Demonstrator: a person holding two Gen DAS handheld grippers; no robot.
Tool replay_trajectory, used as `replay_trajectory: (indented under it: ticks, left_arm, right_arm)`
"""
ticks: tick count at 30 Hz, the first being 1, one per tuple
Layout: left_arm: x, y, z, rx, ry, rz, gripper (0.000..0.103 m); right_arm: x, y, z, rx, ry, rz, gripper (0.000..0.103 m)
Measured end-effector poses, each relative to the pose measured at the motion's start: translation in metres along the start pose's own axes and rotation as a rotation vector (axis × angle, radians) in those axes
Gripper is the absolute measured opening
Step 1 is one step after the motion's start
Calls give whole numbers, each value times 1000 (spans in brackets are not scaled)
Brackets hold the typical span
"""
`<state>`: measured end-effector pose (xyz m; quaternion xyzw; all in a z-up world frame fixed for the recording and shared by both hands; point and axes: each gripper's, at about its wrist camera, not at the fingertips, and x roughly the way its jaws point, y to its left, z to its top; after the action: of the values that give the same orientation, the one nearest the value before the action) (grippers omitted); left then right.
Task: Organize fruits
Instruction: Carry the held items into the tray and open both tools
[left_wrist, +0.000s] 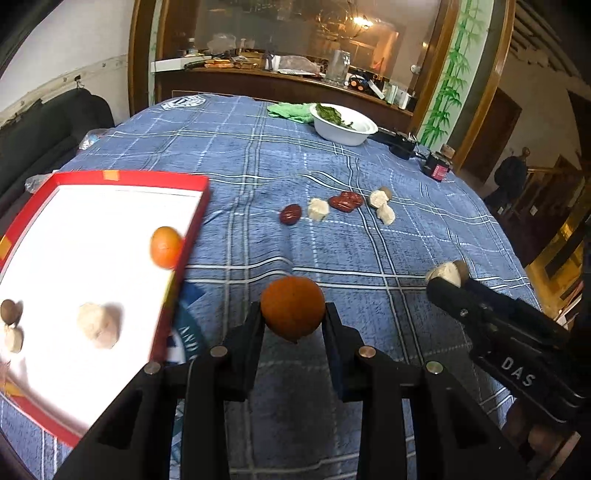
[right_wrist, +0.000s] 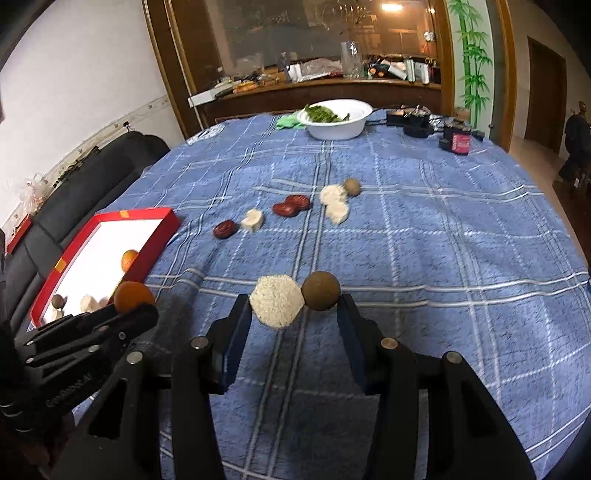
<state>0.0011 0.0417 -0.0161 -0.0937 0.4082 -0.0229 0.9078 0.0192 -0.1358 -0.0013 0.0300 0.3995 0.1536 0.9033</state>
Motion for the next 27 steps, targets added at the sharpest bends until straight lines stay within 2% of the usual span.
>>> replay_trajectory:
  ticks: [3,15,27]
  left_arm:
    - [-8,10,0,-10,-6,10,31]
    - [-39,55,-3,-78,-52,137,31]
    - [-54,86,-4,-121,-77,228,31]
  right_arm:
    - [-4,14,-1,-26,-10,12,50]
    - [-6,79,-8,-123,-15,117,50]
    - [-8,120,0,-192,-28,181,50]
